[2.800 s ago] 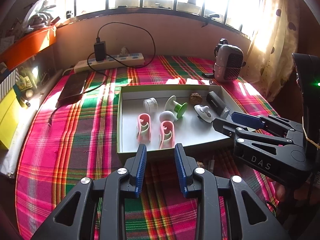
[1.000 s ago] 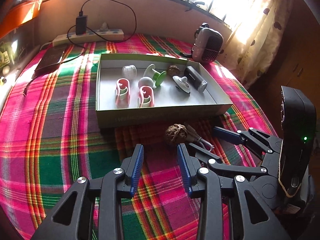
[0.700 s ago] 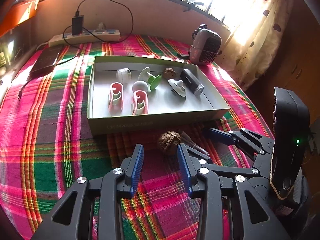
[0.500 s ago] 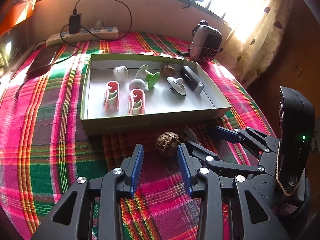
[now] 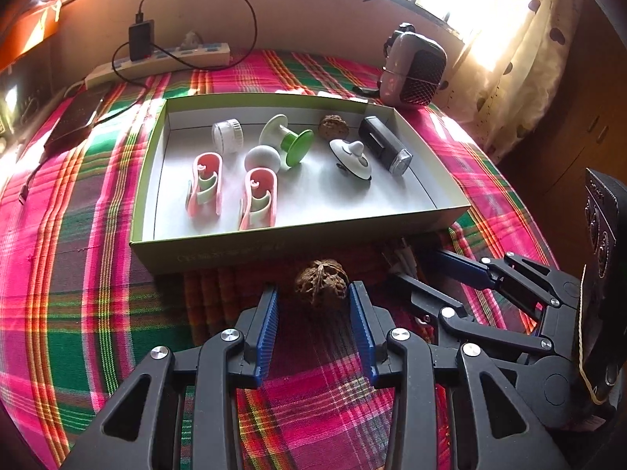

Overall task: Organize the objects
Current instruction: 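Grasp the walnut with the left tool while the right tool grasps the white USB cable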

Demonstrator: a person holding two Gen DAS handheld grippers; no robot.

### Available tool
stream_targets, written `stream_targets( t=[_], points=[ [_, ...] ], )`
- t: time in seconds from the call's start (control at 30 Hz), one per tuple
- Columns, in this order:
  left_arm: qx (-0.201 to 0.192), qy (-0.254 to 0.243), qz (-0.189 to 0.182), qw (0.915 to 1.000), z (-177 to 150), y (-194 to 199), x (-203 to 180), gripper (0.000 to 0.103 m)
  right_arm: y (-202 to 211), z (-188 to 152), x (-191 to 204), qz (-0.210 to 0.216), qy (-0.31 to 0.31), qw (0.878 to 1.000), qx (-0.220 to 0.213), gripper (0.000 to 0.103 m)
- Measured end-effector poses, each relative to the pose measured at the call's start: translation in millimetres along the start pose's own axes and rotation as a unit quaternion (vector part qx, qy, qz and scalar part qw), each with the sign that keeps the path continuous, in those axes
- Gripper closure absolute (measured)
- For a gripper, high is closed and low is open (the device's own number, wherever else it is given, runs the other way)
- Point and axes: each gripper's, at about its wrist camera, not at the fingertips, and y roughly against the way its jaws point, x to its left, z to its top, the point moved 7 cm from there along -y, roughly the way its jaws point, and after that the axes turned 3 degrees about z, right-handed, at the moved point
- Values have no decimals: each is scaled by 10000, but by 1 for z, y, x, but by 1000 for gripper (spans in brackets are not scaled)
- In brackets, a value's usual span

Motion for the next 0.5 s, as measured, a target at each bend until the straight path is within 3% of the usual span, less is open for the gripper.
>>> stream_targets(
  t=[0.07, 0.2, 0.5],
  points=[
    [31, -2, 43, 10000, 0, -3, -1, 69, 1, -1, -2, -30, -3, 10000, -7, 77],
    [20, 37, 108, 9999, 2, -5, -1, 69, 3, -2, -9, -6, -69, 10000, -12, 83],
    [-41, 175, 155, 9997, 6, -7, 2, 69, 6, -6, -16, -38, -77, 10000, -13, 84]
  ],
)
